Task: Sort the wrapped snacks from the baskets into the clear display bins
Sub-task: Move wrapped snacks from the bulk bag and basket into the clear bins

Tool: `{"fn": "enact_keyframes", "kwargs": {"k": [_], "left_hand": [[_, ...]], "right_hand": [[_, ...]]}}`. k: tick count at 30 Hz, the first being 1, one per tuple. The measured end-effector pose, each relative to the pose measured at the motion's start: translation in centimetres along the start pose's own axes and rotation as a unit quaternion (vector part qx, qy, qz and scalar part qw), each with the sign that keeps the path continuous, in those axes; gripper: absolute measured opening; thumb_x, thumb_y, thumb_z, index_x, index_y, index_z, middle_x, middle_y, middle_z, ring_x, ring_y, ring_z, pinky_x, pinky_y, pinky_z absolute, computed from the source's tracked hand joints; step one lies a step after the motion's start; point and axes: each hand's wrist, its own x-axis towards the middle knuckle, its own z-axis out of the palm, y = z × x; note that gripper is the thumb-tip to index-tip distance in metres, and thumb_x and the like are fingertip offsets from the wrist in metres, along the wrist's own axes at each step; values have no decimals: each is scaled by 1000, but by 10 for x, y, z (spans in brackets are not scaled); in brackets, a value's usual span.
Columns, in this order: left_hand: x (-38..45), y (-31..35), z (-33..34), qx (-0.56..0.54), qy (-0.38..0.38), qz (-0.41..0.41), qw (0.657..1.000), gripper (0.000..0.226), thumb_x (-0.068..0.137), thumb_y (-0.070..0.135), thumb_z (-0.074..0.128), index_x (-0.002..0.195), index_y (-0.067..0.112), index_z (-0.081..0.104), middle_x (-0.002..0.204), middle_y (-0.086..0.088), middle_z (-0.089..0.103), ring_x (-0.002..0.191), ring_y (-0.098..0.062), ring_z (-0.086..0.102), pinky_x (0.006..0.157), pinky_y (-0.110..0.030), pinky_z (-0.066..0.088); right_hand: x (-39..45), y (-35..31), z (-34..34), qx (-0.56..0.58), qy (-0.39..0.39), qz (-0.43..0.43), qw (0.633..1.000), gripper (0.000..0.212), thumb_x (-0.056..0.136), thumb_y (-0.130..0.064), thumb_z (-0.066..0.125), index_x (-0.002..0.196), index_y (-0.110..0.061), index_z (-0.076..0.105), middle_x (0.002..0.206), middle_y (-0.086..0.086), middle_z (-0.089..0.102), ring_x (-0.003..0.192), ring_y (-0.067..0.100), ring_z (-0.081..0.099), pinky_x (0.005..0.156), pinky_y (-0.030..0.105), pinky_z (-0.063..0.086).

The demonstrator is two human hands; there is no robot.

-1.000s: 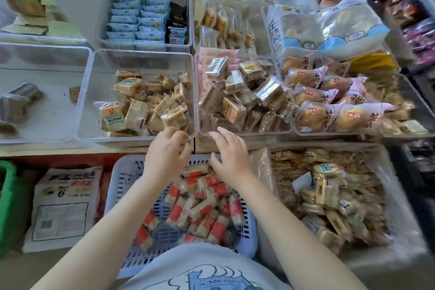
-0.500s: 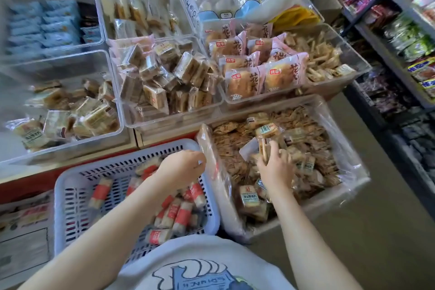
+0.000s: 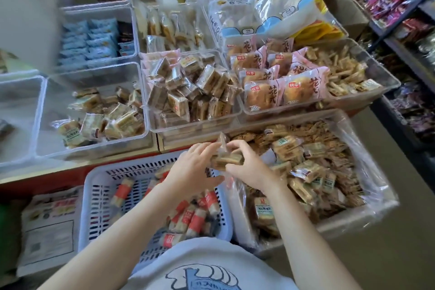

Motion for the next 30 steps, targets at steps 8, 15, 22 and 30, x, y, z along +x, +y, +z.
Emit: {"fn": "enact_keyframes", "kwargs": {"k": [8, 15, 22, 30], "left_hand": [[-57, -93, -30, -140, 27, -204, 968, 52, 85, 35, 67, 135, 31, 53, 113, 7, 68, 101, -17, 64, 82, -36, 54], [-82, -193, -78, -165, 173, -302, 923, 69, 92, 59, 54, 151, 41, 23, 130, -3, 51, 111, -22, 55, 85, -38, 50], [-43, -268, -119, -72, 183, -316, 928, 61, 99, 51, 43, 152, 51, 13, 136, -13, 42, 125, -33, 38, 98, -51, 41], [12, -281, -106, -36, 32, -274, 960, 61, 103, 29, 41, 157, 31, 13, 165, -12, -1, 151, -38, -6, 121, -54, 7]], "right_hand": [[50, -72, 92, -3, -62, -28, 998, 48, 90, -45, 67, 130, -30, 45, 123, -5, 49, 107, 1, 54, 83, 22, 47], [124, -97, 156, -266, 46, -188, 944, 50, 94, -31, 56, 142, -23, 45, 145, -2, 44, 139, 19, 33, 117, 46, 27], [146, -75, 185, -509, -9, -143, 848, 73, 95, -41, 47, 155, -35, 5, 163, 8, 15, 151, 28, 7, 122, 51, -6], [148, -80, 181, -523, -32, -127, 842, 74, 95, -40, 45, 155, -39, 1, 165, 6, 11, 152, 26, 3, 123, 48, -8]]}}
